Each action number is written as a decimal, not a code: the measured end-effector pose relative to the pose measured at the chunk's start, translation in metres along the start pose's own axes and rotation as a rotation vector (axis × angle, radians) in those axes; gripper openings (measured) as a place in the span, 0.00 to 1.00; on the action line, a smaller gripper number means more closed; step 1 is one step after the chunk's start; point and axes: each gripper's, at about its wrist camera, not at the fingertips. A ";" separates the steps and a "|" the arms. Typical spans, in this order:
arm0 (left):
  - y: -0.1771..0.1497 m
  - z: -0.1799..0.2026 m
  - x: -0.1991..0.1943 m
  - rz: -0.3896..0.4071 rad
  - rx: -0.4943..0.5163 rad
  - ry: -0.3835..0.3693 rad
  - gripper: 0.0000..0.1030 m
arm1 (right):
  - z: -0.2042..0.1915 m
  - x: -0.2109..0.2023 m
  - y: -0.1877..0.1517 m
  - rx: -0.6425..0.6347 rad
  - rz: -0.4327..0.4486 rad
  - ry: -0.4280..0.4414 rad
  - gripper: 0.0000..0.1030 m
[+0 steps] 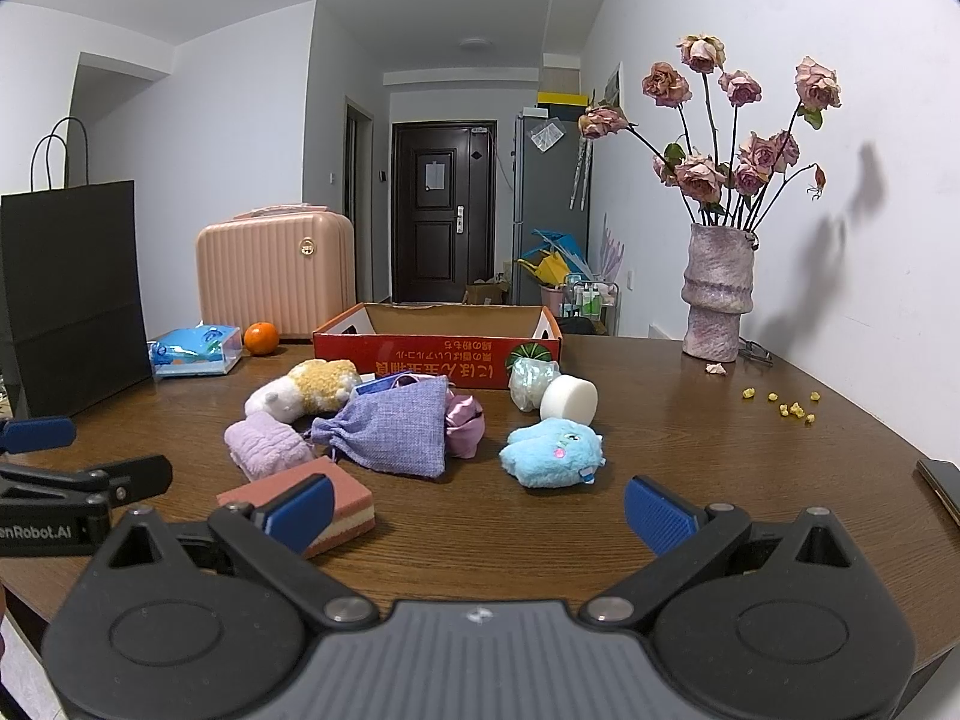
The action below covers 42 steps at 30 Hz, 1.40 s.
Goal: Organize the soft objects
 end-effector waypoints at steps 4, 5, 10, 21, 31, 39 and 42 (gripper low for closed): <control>0.000 0.000 0.000 0.000 0.000 0.000 1.00 | 0.000 -0.002 0.002 -0.001 0.002 0.002 1.00; 0.001 0.001 0.000 0.000 0.000 -0.001 1.00 | 0.001 -0.002 0.002 -0.001 0.002 0.002 1.00; 0.003 0.002 0.000 -0.004 0.002 -0.004 1.00 | 0.000 -0.002 0.002 -0.001 0.001 0.002 1.00; 0.004 -0.002 0.013 -0.023 0.007 -0.014 1.00 | 0.004 0.006 0.003 -0.001 -0.013 0.005 1.00; 0.007 -0.002 0.037 -0.063 0.019 -0.030 1.00 | 0.010 0.028 0.003 -0.001 -0.045 -0.003 1.00; 0.008 0.001 0.060 -0.124 0.036 -0.051 1.00 | 0.014 0.048 0.003 -0.003 -0.079 -0.001 1.00; 0.007 0.001 0.069 -0.148 0.044 -0.057 1.00 | 0.015 0.056 0.002 -0.004 -0.091 0.000 1.00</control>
Point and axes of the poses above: each gripper's, at about its wrist camera, not at the fingertips, and x roughly the way its jaws point, z to its right, y to its top, and after that the axes turned 5 degrees about x, right-handed
